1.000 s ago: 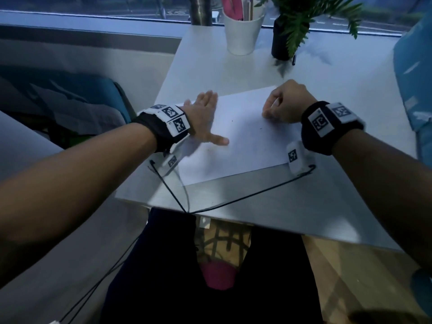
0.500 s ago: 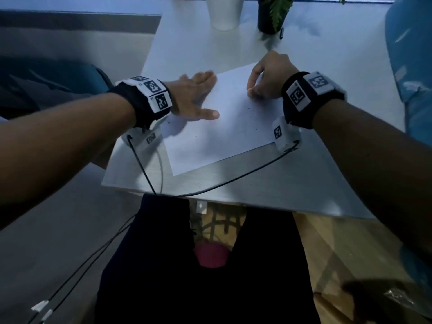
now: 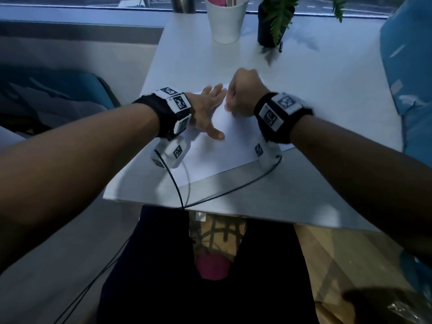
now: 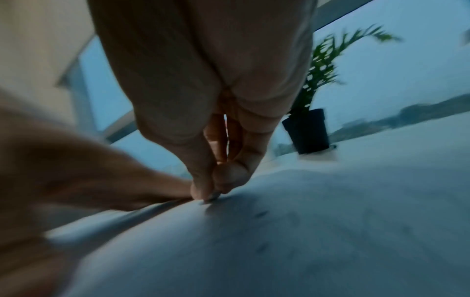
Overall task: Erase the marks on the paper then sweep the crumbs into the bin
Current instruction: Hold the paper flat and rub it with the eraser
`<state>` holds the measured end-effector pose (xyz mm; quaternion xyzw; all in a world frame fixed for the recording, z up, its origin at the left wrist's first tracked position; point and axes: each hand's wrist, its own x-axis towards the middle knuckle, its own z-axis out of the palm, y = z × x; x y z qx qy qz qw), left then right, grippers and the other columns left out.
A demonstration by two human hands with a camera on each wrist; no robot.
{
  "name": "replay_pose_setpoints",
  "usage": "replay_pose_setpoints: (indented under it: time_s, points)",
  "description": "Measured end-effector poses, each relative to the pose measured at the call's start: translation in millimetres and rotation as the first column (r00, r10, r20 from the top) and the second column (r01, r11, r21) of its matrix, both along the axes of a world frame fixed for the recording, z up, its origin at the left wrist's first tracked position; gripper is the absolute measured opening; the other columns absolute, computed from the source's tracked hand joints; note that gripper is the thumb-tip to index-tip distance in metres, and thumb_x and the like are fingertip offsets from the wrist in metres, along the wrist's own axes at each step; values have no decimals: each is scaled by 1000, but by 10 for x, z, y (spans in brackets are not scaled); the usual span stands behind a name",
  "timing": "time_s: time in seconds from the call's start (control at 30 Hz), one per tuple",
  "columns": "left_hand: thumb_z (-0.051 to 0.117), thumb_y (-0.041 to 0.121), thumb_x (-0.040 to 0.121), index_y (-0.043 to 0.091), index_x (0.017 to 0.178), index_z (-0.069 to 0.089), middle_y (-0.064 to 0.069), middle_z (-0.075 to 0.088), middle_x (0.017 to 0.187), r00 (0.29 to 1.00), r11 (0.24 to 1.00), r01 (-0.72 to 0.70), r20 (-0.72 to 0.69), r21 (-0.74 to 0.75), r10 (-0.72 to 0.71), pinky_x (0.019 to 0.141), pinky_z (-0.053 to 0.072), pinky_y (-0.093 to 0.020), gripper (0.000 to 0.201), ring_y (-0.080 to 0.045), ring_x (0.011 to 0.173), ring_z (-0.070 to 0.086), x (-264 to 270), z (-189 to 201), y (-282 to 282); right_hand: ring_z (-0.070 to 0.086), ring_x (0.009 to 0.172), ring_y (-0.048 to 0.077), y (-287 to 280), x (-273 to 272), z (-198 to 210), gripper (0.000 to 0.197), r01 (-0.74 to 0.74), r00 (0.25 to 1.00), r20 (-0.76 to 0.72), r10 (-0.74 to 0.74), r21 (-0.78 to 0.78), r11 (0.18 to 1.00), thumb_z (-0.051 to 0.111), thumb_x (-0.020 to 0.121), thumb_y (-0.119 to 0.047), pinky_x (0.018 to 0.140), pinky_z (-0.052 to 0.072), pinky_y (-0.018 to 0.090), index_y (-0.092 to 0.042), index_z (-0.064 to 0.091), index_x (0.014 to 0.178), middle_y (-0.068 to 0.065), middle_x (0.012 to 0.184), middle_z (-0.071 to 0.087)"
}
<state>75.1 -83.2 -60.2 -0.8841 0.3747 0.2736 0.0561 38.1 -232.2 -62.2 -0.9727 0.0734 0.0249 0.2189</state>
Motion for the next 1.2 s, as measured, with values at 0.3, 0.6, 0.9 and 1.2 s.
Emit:
replay_pose_setpoints:
  time_s: [0.3, 0.6, 0.9, 1.2]
  points:
    - [75, 60, 73, 25, 156, -11, 3, -19, 162, 1000, 1000, -18, -6, 1, 18, 117, 10, -60, 124, -22, 150, -13, -12, -3, -28, 67, 82, 32, 79, -111, 83, 24, -90, 993, -80, 87, -46, 995, 63, 75, -20, 73, 52, 28, 1, 70, 86, 16, 87, 71]
    - [74, 64, 71, 25, 155, -14, 4, -21, 162, 1000, 1000, -16, 4, -3, 16, 116, 10, -61, 128, -21, 150, -13, -1, -55, -28, 68, 84, 28, 91, -176, 211, 24, -37, 995, -100, 28, -85, 996, 69, 73, -22, 69, 53, 28, -2, 69, 85, 11, 86, 72]
    - [69, 70, 70, 23, 154, -15, 3, -20, 162, 1000, 1000, 7, 27, -17, -7, 117, 4, -60, 128, -22, 150, -13, 10, -98, -1, 69, 90, 34, 28, -181, 220, 23, -53, 997, -67, 47, -86, 995, 65, 75, -17, 80, 56, 33, 1, 72, 88, 16, 90, 72]
    - [24, 84, 81, 15, 156, -5, -3, -9, 164, 936, 986, 132, 315, 100, -157, 117, -13, -54, 106, -24, 150, -10, -198, 98, 31, 59, 77, 12, -461, -222, 135, 10, 144, 989, -43, -141, 98, 985, 75, 73, -12, 72, 48, 20, -9, 79, 83, 4, 76, 69]
